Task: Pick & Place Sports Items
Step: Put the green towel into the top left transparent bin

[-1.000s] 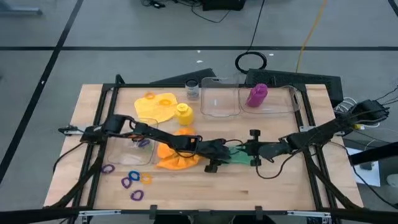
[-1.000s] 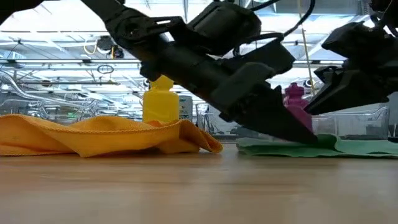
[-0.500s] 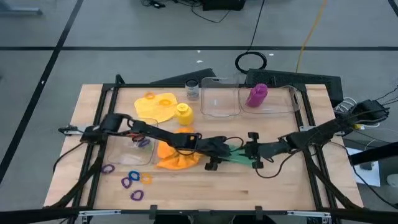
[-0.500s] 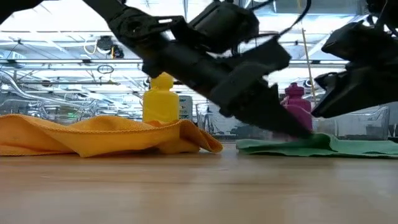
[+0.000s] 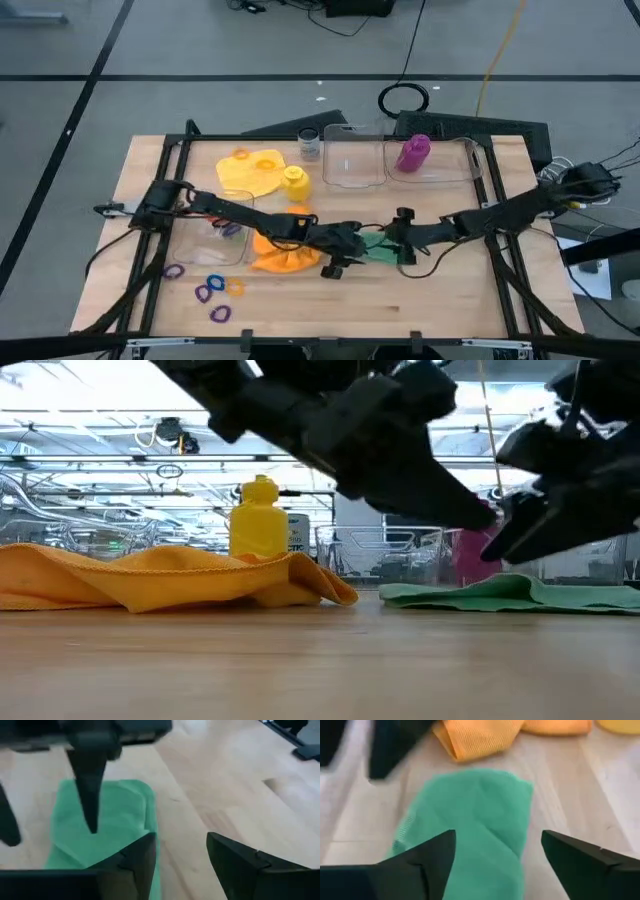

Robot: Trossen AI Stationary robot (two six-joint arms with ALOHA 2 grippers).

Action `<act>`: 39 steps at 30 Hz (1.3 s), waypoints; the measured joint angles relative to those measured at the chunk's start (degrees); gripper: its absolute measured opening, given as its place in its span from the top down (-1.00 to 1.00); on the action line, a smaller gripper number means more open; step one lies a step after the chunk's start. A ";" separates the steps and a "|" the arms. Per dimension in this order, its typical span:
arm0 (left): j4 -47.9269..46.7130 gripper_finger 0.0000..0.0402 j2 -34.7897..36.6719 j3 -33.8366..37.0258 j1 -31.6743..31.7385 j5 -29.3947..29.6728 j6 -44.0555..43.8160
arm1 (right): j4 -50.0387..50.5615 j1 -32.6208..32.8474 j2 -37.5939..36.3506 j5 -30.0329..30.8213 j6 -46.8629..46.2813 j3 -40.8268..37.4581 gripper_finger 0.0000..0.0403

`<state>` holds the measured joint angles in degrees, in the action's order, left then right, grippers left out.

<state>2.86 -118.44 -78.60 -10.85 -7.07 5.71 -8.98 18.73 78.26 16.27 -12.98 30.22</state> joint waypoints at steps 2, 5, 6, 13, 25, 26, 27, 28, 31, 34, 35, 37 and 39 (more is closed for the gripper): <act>-0.84 0.27 1.11 0.00 0.09 0.62 -0.22 | -1.26 -0.27 2.21 -0.05 -0.08 0.00 -0.22; -3.13 0.27 2.32 -0.01 0.10 2.93 -0.47 | -3.94 -0.32 5.25 -0.07 -0.10 0.00 -0.27; -3.54 0.27 2.61 -0.01 0.10 3.67 -0.49 | -4.56 -0.30 6.10 -0.26 -0.25 0.00 -0.29; -4.89 0.27 3.18 0.02 0.10 4.59 -0.67 | -5.74 -0.30 9.54 -4.45 -4.19 0.00 -0.33; -4.99 0.27 3.18 0.02 0.04 4.61 -1.13 | -3.13 -0.24 9.57 -4.31 -4.45 0.04 -0.20; -5.04 0.27 3.18 0.02 0.04 4.61 -1.11 | -2.90 -0.29 9.57 -4.25 -4.62 0.04 -0.17; -5.17 0.27 3.18 0.02 0.04 4.61 -1.11 | -2.80 -0.33 9.57 -4.14 -4.84 0.04 -0.14; -5.34 0.27 3.18 0.02 0.04 4.61 -1.11 | -2.75 -0.36 9.57 -4.09 -5.02 0.04 -0.09; -5.84 0.27 3.18 0.02 0.04 4.64 -1.11 | -2.64 -0.36 9.57 -4.04 -5.02 0.04 0.07; -6.45 0.27 3.18 0.02 0.04 4.70 -1.11 | -2.53 -0.36 9.57 -3.94 -4.65 0.04 0.25; -6.71 0.27 3.26 0.02 0.04 5.04 -1.09 | -2.42 -0.36 9.59 -3.53 -4.45 0.04 0.31; -7.89 0.27 3.87 0.06 -0.01 6.64 -0.99 | -2.36 -0.36 9.61 -2.16 -4.26 0.04 0.44; -8.85 0.27 5.00 0.06 -0.23 9.31 -0.76 | -2.44 -0.36 9.59 -0.37 -3.87 0.04 0.57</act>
<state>-6.00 -113.44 -78.54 -11.07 2.24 4.95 -11.41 18.37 87.85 15.90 -16.85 30.26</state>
